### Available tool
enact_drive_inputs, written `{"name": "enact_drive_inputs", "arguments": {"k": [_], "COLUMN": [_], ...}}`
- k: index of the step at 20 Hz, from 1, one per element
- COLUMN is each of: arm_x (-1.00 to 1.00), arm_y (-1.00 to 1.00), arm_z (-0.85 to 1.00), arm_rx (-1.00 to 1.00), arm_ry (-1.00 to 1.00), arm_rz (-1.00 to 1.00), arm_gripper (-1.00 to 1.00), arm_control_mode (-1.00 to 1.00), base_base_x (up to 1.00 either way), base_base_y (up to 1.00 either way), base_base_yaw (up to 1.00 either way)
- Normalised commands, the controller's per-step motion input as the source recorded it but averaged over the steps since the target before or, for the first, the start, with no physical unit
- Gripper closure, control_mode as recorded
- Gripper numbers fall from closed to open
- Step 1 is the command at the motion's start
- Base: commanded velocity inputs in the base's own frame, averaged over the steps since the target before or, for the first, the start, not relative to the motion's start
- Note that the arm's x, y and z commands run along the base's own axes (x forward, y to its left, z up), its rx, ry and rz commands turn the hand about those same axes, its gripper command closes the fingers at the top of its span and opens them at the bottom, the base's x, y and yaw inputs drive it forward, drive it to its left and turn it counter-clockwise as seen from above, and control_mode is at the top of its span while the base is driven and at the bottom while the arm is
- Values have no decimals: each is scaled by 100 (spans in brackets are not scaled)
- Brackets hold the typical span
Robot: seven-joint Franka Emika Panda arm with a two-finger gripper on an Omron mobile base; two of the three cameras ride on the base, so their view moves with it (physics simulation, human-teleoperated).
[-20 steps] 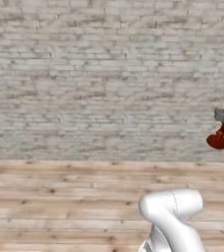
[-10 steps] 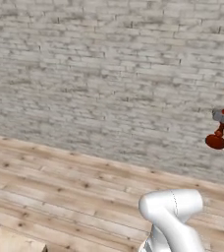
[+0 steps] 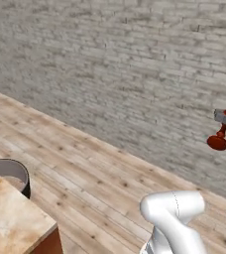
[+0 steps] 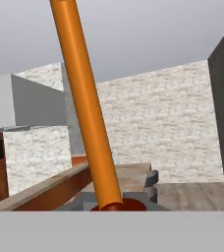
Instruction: Get the candle and the wine from the cabinet and move them to the dining counter.
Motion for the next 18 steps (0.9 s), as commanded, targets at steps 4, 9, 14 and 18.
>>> {"name": "enact_drive_inputs", "arguments": {"k": [4,9,14,18], "arm_x": [0,0,0,0], "arm_y": [0,0,0,0], "arm_z": [0,0,0,0], "arm_rx": [0,0,0,0], "arm_ry": [0,0,0,0], "arm_rz": [0,0,0,0], "arm_gripper": [100,100,100,100], "arm_control_mode": [100,100,100,100], "base_base_x": [55,67,68,69], "base_base_y": [-16,-20,-19,-19], "base_base_yaw": [44,31,30,30]}}
